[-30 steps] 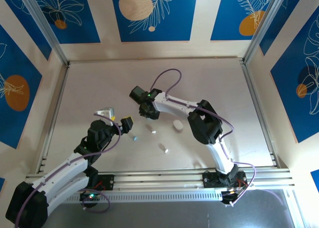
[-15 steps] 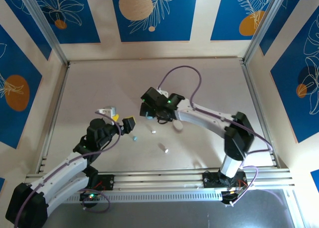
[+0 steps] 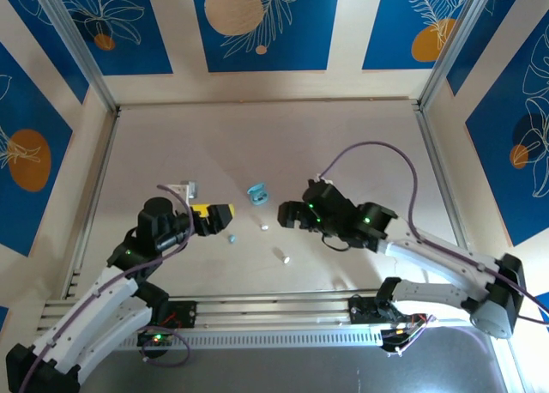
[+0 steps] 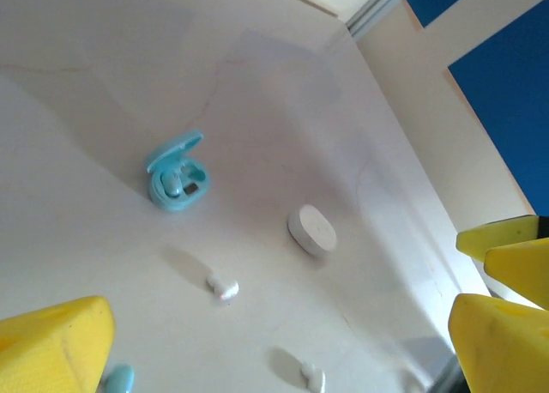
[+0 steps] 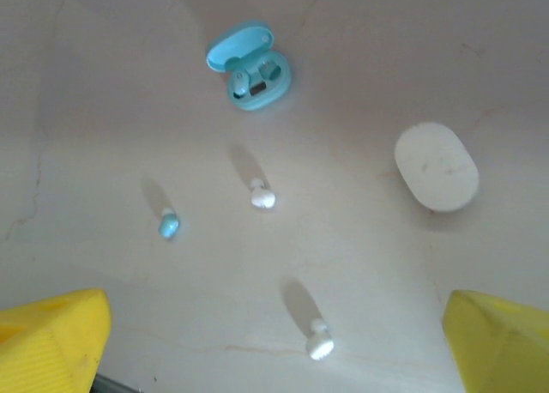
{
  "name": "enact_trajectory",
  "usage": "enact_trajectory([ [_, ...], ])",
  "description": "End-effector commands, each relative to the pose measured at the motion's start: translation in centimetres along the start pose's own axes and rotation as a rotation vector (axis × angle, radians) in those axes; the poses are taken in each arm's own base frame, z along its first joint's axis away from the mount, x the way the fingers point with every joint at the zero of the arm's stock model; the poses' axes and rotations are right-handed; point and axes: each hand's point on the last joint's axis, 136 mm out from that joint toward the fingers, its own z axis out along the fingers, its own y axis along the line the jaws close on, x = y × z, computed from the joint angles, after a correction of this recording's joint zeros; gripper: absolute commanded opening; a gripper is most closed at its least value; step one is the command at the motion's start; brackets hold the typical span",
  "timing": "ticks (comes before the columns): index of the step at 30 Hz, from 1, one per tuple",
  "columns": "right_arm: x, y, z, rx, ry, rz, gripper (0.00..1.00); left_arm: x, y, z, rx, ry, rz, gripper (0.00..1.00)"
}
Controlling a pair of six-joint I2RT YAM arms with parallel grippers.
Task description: Insert the wireless bluetooth earbuds into the charging case
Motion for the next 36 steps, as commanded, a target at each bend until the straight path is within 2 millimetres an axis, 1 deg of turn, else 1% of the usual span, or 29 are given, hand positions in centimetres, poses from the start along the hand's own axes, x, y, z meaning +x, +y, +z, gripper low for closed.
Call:
enact_trajectory([
  [1,1.1,-0.6,-0.6,-0.068,0.023,0.049,0.99,1.4,-0.3,-1.2,-0.013,0.089,-0.053,1.0],
  [3,1.4,-1.2,-0.6,-0.096,0.033,0.082,0.99,1.8,-0.1,-0.9,-0.02,0.118,-0.064,0.99],
  [6,1.3,-1.9,-0.1,-0.135,0.052,0.133,0.99,2.3,0.9,0.4,-0.058,0.156,-0.075,0.92],
  [9,0.5,-1.9,0.8,-0.184,0.079,0.157,0.99,2.5,1.7,2.2,-0.082,0.198,-0.082,0.8],
  [12,-0.6,-1.8,1.6,-0.19,0.102,0.118,0.99,2.7,2.3,4.3,-0.09,0.241,-0.09,0.68],
  [15,-1.8,-1.5,2.6,-0.184,0.117,0.064,0.99,2.9,3.3,6.5,-0.11,0.276,-0.1,0.51],
  [17,-2.9,-0.9,3.4,-0.213,0.14,0.048,0.99,3.1,4.0,7.9,-0.128,0.302,-0.102,0.38],
  [19,-3.7,0.0,4.2,-0.274,0.156,0.043,1.0,3.0,4.6,8.9,-0.142,0.31,-0.101,0.3],
  [20,-4.1,0.4,4.6,-0.299,0.157,0.037,0.99,2.8,4.9,9.3,-0.146,0.309,-0.099,0.28],
  [22,-4.8,1.1,5.5,-0.334,0.161,0.017,0.96,2.5,5.5,10.1,-0.159,0.312,-0.102,0.28],
  [24,-5.4,1.3,6.9,-0.328,0.17,0.014,0.86,2.2,6.0,10.8,-0.164,0.307,-0.105,0.28],
  [27,-6.4,1.9,9.1,-0.344,0.188,0.004,0.74,1.7,6.8,11.4,-0.167,0.289,-0.111,0.29],
  [28,-6.7,2.0,9.7,-0.35,0.192,0.003,0.7,1.6,7.1,11.5,-0.172,0.283,-0.111,0.3],
  [29,-6.9,2.1,10.5,-0.351,0.198,0.006,0.68,1.5,7.4,11.5,-0.181,0.274,-0.108,0.34],
  [32,-7.6,1.6,12.9,-0.317,0.219,0.026,0.47,1.2,8.1,11.2,-0.198,0.249,-0.104,0.5],
  [33,-7.7,1.3,13.7,-0.3,0.227,0.033,0.41,1.2,8.3,11.0,-0.206,0.239,-0.105,0.53],
  [35,-7.9,0.7,15.1,-0.268,0.238,0.051,0.23,1.2,8.7,10.5,-0.221,0.227,-0.101,0.57],
  [36,-8.0,0.4,15.7,-0.255,0.244,0.063,0.17,1.2,8.8,10.4,-0.226,0.224,-0.099,0.57],
])
